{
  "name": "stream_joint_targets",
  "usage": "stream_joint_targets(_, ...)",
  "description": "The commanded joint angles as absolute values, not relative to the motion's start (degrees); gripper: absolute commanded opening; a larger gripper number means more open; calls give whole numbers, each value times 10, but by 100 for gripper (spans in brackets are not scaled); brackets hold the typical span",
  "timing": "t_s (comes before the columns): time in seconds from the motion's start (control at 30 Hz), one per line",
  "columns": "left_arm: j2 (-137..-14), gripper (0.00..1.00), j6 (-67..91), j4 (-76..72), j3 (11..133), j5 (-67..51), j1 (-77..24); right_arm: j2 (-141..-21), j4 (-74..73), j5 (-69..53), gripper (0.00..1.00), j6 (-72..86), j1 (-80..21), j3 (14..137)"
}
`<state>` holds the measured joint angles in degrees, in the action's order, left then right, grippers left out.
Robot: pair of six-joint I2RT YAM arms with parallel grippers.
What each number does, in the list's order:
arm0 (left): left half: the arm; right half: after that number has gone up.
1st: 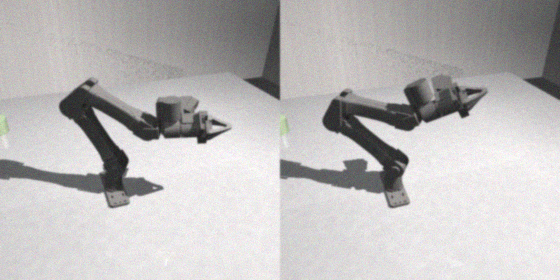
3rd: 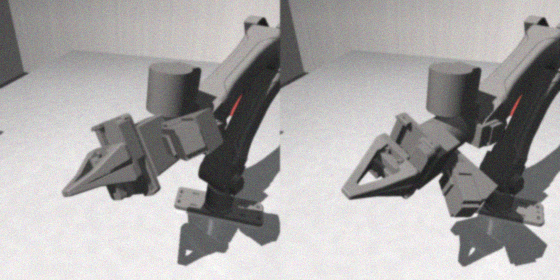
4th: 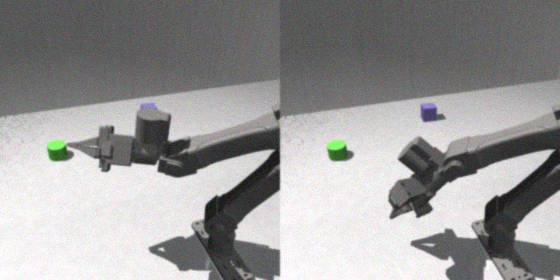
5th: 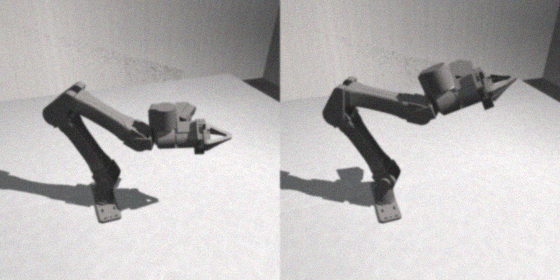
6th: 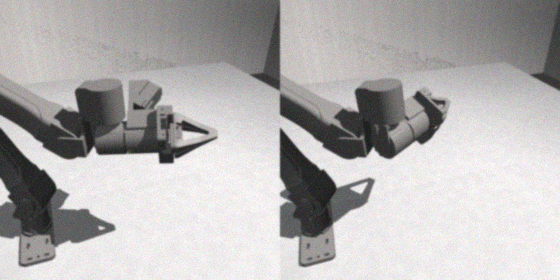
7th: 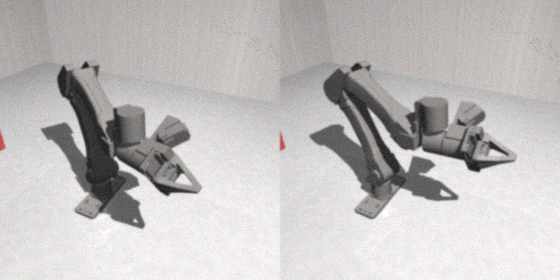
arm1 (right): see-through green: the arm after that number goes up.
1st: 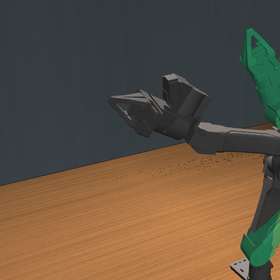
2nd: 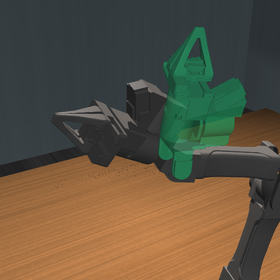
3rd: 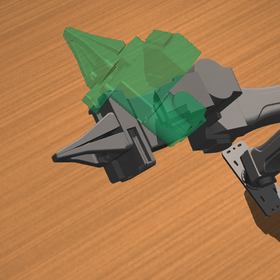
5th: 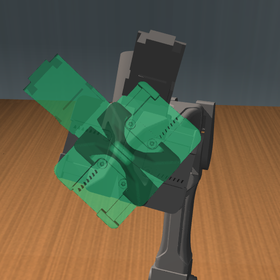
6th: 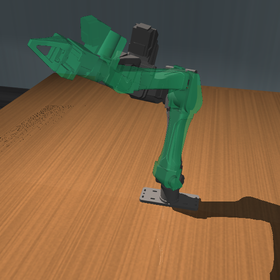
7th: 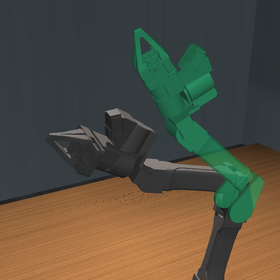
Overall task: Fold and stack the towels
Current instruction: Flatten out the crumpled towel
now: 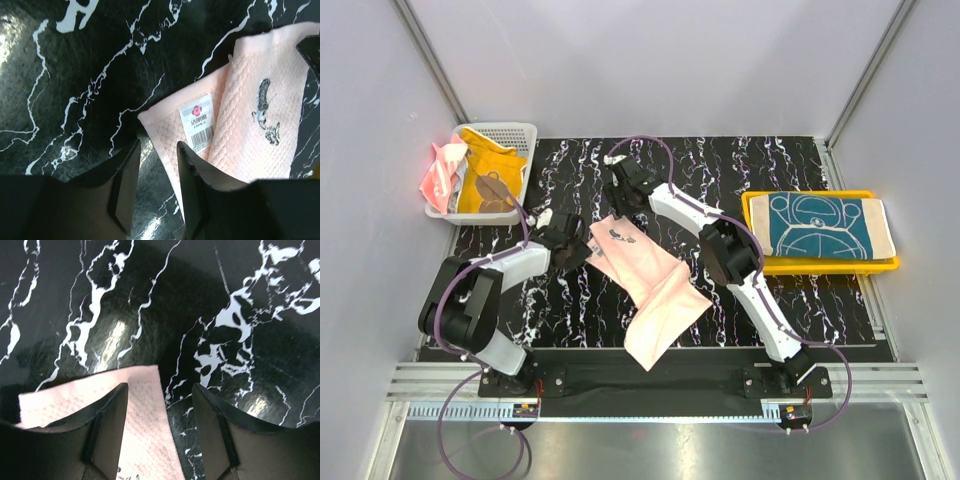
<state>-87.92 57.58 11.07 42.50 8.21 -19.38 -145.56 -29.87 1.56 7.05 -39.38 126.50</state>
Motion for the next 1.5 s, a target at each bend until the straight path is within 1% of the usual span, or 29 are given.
stream_joint_targets(0.0, -896, 40, 572, 122, 452, 133, -193, -1472, -316, 47, 61, 61, -394, 1295)
stream_joint_targets(0.1, -918, 40, 571, 142, 471, 150, -193, -1475, -313, 39, 58, 62, -393, 1297)
stream_joint_targets(0.13, -925, 40, 570, 148, 485, 158, -192, -1477, -313, 38, 54, 64, -394, 1299)
stream_joint_targets(0.2, -942, 38, 567, 161, 497, 160, -192, -1479, -316, 33, 52, 64, -394, 1303)
stream_joint_targets(0.43, -985, 35, 563, 180, 522, 158, -193, -1471, -305, 30, 33, 68, -394, 1275)
stream_joint_targets(0.47, -989, 32, 561, 180, 525, 156, -194, -1470, -306, 32, 28, 68, -393, 1274)
stream_joint_targets(0.5, -1000, 30, 556, 180, 531, 155, -194, -1468, -305, 33, 25, 65, -394, 1272)
stream_joint_targets(0.57, -1010, 26, 549, 186, 542, 155, -194, -1463, -303, 45, 24, 63, -394, 1260)
stream_joint_targets(0.6, -1016, 20, 547, 186, 551, 155, -194, -1456, -299, 49, 22, 64, -392, 1254)
stream_joint_targets(0.67, -1028, 14, 538, 192, 562, 154, -194, -1449, -296, 58, 20, 62, -392, 1243)
stream_joint_targets(0.7, -1032, 9, 531, 195, 572, 154, -195, -1443, -294, 61, 19, 62, -392, 1238)
stream_joint_targets(0.8, -1043, 0, 522, 205, 588, 155, -195, -1429, -287, 69, 17, 67, -389, 1223)
stream_joint_targets(0.9, -1044, 0, 505, 214, 609, 160, -195, -1408, -276, 71, 13, 78, -379, 1201)
stream_joint_targets(1.03, -1040, 0, 453, 242, 655, 178, -194, -1369, -262, 70, 5, 97, -346, 1154)
stream_joint_targets(1.17, -1012, 0, 396, 238, 687, 178, -198, -1295, -245, 81, 2, 98, -329, 1112)
stream_joint_targets(1.27, -964, 0, 358, 233, 692, 174, -205, -1255, -242, 100, 0, 84, -330, 1086)
stream_joint_targets(1.47, -853, 0, 294, 261, 690, 171, -230, -1106, -227, 137, 0, 79, -329, 995)
